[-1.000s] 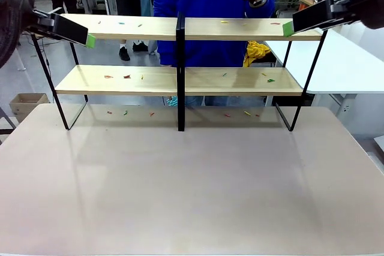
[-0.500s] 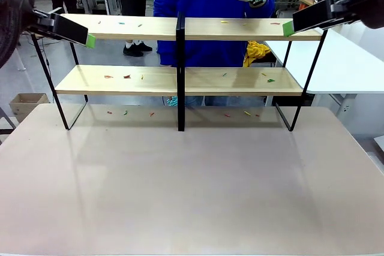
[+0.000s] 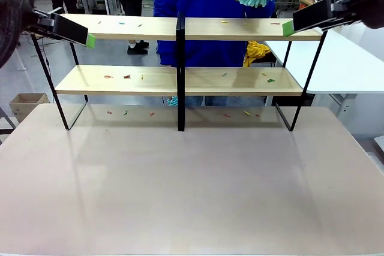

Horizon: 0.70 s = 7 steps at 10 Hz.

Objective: Clean the shelves.
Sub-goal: Pick up the Duster when the human hands it over.

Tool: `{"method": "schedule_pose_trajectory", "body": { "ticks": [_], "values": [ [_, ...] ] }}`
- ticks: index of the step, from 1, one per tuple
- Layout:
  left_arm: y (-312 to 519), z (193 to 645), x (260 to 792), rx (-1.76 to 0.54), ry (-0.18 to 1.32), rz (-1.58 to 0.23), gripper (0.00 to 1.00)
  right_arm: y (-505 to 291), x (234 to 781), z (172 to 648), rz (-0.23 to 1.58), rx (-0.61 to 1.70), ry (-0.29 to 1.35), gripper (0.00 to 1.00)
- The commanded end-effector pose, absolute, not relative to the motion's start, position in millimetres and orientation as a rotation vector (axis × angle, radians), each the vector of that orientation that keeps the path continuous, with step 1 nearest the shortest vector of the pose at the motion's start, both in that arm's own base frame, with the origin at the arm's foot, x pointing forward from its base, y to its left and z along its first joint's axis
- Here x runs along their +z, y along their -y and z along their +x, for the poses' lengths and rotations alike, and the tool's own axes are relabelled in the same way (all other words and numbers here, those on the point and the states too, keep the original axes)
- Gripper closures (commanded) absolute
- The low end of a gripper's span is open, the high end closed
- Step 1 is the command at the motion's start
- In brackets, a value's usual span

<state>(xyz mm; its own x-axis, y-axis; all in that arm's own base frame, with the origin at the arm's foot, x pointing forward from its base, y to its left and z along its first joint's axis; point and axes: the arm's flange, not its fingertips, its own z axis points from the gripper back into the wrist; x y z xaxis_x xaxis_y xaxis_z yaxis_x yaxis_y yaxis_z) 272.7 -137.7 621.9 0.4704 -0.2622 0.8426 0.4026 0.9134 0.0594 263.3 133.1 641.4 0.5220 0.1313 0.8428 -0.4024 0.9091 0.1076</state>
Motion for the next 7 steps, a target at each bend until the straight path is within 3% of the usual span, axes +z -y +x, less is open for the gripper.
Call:
{"method": "schedule_pose_trajectory", "body": {
  "ticks": [1,3,4,5,6,7],
  "values": [
    [137.4,272.6,622.0,-0.409,1.002,-0.155,0.00,-85.9,679.4,302.5,0.727,0.239,0.674,0.00],
    [137.4,272.6,622.0,-0.409,1.002,-0.155,0.00,-38.0,711.4,349.9,1.240,0.066,0.427,0.00],
    [137.4,272.6,622.0,-0.409,1.002,-0.155,0.00,-85.0,667.3,300.4,0.607,0.270,0.841,0.00],
    [137.4,272.6,622.0,-0.409,1.002,-0.155,0.00,-49.9,685.9,324.8,0.770,0.244,0.795,0.00],
    [137.4,272.6,622.0,-0.409,1.002,-0.155,0.00,-63.4,682.1,326.7,0.739,0.205,0.724,0.00],
    [137.4,272.6,622.0,-0.409,1.002,-0.155,0.00,-51.4,690.0,377.5,0.970,0.059,0.547,0.00]
  ]
}}
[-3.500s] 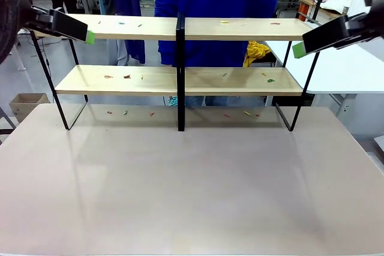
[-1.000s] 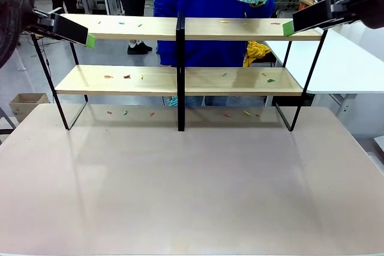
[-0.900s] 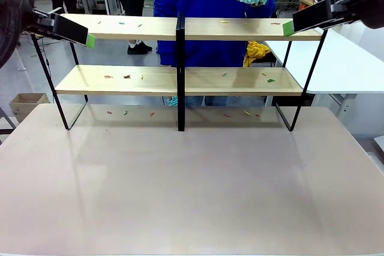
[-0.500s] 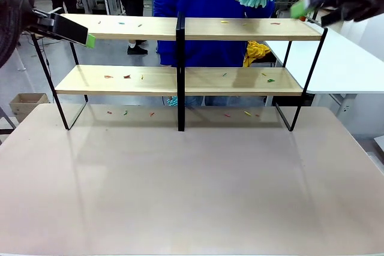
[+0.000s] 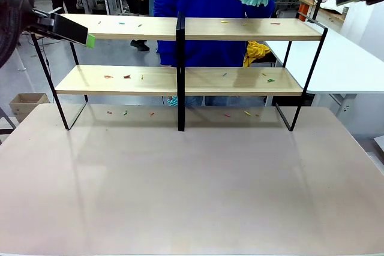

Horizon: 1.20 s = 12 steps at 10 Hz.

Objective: Clean the shelves.
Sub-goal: Pick up the Duster when the human hands it over.

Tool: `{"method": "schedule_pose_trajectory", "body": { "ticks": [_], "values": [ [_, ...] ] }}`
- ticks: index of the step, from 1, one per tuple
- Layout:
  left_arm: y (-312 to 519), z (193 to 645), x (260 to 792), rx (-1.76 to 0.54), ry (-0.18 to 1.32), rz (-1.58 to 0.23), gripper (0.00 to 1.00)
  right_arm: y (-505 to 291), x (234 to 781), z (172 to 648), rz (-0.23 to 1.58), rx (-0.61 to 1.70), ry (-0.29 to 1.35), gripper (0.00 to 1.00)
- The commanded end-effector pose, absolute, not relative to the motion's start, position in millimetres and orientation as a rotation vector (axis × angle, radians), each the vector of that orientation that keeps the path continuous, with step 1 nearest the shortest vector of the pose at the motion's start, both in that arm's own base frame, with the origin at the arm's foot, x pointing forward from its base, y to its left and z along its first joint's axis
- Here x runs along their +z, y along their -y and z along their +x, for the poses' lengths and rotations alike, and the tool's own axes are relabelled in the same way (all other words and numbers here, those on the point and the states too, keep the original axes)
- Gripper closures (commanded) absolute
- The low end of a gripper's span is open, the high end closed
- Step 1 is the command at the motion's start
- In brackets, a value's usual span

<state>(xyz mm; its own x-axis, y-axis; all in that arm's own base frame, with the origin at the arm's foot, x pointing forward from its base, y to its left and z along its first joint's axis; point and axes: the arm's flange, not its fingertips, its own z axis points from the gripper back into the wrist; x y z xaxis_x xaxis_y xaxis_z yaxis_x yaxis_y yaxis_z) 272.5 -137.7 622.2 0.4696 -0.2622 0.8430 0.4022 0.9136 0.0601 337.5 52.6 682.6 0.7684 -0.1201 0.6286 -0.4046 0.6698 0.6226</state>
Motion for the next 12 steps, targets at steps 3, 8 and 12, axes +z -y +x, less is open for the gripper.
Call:
{"method": "schedule_pose_trajectory", "body": {
  "ticks": [3,8,12],
  "values": [
    [137.4,272.6,622.0,-0.409,1.002,-0.155,0.00,-60.7,672.8,466.1,1.042,-0.118,0.424,0.00],
    [137.4,272.6,622.0,-0.409,1.002,-0.155,0.00,-95.3,642.8,522.1,1.049,-0.218,0.357,0.00],
    [137.4,272.6,622.0,-0.409,1.002,-0.155,0.00,-89.4,645.0,518.5,1.113,-0.194,0.357,0.00]
  ]
}}
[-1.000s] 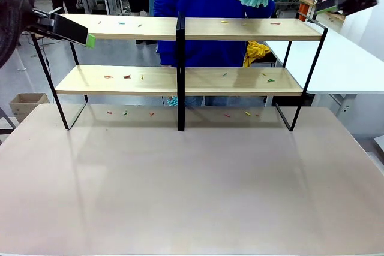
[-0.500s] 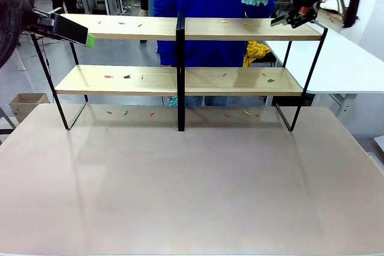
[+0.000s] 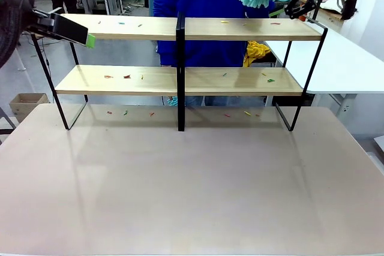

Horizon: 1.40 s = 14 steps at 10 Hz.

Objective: Clean the shelves.
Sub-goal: Pick up the Duster when the human hands it over.

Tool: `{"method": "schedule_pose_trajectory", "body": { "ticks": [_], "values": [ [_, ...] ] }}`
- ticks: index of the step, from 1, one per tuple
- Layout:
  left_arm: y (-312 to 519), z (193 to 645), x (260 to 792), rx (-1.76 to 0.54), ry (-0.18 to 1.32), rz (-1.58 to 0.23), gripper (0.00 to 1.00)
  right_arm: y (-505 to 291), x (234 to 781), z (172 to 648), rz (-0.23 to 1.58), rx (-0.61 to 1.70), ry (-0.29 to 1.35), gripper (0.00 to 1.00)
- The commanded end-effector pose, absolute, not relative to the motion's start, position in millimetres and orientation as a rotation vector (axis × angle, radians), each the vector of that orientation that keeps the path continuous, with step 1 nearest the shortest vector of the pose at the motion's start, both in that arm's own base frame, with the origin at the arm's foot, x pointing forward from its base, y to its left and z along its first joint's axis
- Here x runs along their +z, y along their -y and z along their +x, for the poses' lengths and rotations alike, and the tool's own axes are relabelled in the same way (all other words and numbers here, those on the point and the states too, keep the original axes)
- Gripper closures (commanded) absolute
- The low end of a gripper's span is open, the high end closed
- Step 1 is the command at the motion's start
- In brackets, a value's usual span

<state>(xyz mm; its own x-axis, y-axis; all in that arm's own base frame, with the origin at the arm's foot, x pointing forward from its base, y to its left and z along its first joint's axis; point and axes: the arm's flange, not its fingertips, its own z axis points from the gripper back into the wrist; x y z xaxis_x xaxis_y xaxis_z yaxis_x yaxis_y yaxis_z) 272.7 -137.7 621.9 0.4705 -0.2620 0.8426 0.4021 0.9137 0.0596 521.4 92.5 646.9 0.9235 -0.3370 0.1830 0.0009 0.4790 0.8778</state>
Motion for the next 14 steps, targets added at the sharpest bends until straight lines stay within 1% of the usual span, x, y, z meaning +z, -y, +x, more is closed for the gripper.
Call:
{"method": "schedule_pose_trajectory", "body": {
  "ticks": [1,4,5,6,7,9,10,11,12,14],
  "values": [
    [137.4,272.6,622.0,-0.409,1.002,-0.155,0.00,-85.7,644.5,518.3,1.133,-0.206,0.365,0.00],
    [137.4,272.6,622.0,-0.409,1.002,-0.155,0.00,-82.7,641.8,518.1,1.134,-0.228,0.381,0.00],
    [137.4,272.6,622.0,-0.409,1.002,-0.155,0.00,-84.4,640.1,518.7,1.084,-0.260,0.412,0.55],
    [137.4,272.6,622.0,-0.409,1.002,-0.155,0.00,-85.6,641.1,518.2,1.076,-0.272,0.439,0.59],
    [137.4,272.6,622.0,-0.409,1.002,-0.155,0.00,-85.4,641.8,518.4,1.082,-0.271,0.446,1.00],
    [137.4,272.6,622.0,-0.409,1.002,-0.155,0.00,-85.9,639.9,518.6,1.065,-0.278,0.445,1.00],
    [137.4,272.6,622.0,-0.409,1.002,-0.155,0.00,-85.5,639.5,518.6,1.062,-0.284,0.449,0.87],
    [137.4,272.6,622.0,-0.409,1.002,-0.155,0.00,-85.2,640.0,518.0,1.060,-0.285,0.454,0.96],
    [137.4,272.6,622.0,-0.409,1.002,-0.155,0.00,-84.8,641.1,517.3,1.059,-0.285,0.460,1.00],
    [137.4,272.6,622.0,-0.409,1.002,-0.155,0.00,-83.2,642.3,516.4,1.061,-0.284,0.469,1.00]
  ]
}}
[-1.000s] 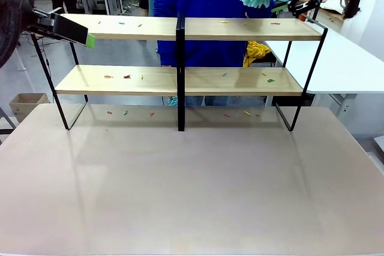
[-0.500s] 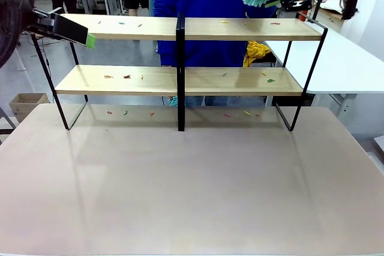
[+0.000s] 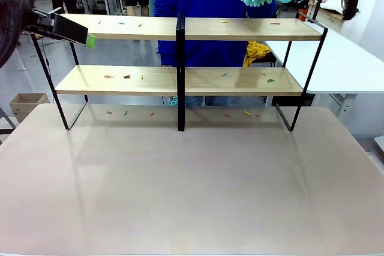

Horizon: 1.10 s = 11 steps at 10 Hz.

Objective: Clean the shelves.
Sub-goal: Pick up the Duster when the human hands it over.

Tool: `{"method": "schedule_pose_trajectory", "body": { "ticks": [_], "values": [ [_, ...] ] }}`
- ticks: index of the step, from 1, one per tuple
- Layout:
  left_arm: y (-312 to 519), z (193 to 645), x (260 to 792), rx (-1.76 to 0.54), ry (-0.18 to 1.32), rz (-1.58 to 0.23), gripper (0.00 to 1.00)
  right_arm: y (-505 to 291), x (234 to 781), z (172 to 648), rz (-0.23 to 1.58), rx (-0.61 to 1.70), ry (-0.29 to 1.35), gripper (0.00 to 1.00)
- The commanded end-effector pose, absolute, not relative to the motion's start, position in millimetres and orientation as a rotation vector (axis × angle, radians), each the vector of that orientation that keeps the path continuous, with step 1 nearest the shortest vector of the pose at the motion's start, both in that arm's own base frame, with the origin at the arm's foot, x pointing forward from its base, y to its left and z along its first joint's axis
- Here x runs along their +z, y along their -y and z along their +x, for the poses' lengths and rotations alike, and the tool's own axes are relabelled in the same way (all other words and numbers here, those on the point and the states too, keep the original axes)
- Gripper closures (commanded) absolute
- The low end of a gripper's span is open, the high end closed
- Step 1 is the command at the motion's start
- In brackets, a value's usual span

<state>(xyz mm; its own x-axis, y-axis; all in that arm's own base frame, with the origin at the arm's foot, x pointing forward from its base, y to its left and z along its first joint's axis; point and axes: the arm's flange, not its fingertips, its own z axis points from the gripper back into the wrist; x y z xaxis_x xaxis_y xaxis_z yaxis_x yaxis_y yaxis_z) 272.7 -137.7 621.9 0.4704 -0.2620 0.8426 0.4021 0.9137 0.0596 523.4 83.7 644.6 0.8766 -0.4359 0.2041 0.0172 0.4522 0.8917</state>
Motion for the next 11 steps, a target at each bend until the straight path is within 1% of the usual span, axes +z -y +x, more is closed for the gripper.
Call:
{"method": "schedule_pose_trajectory", "body": {
  "ticks": [1,3,4,6,7,8,9,10,11],
  "values": [
    [137.4,272.6,622.0,-0.409,1.002,-0.155,0.00,-82.5,642.0,516.1,1.065,-0.276,0.466,1.00],
    [137.4,272.6,622.0,-0.409,1.002,-0.155,0.00,-80.6,646.9,511.3,1.076,-0.208,0.453,1.00],
    [137.4,272.6,622.0,-0.409,1.002,-0.155,0.00,-75.4,657.2,498.2,1.059,-0.096,0.442,1.00],
    [137.4,272.6,622.0,-0.409,1.002,-0.155,0.00,-34.8,694.6,437.4,0.932,0.094,0.453,1.00],
    [137.4,272.6,622.0,-0.409,1.002,-0.155,0.00,-1.2,712.5,405.4,0.894,0.113,0.488,1.00],
    [137.4,272.6,622.0,-0.409,1.002,-0.155,0.00,32.3,730.4,372.4,0.919,0.194,0.571,1.00],
    [137.4,272.6,622.0,-0.409,1.002,-0.155,0.00,66.3,746.8,338.5,0.889,0.276,0.621,1.00],
    [137.4,272.6,622.0,-0.409,1.002,-0.155,0.00,89.4,757.0,320.9,0.902,0.315,0.646,1.00],
    [137.4,272.6,622.0,-0.409,1.002,-0.155,0.00,127.4,773.1,293.2,0.966,0.349,0.707,1.00]
  ]
}}
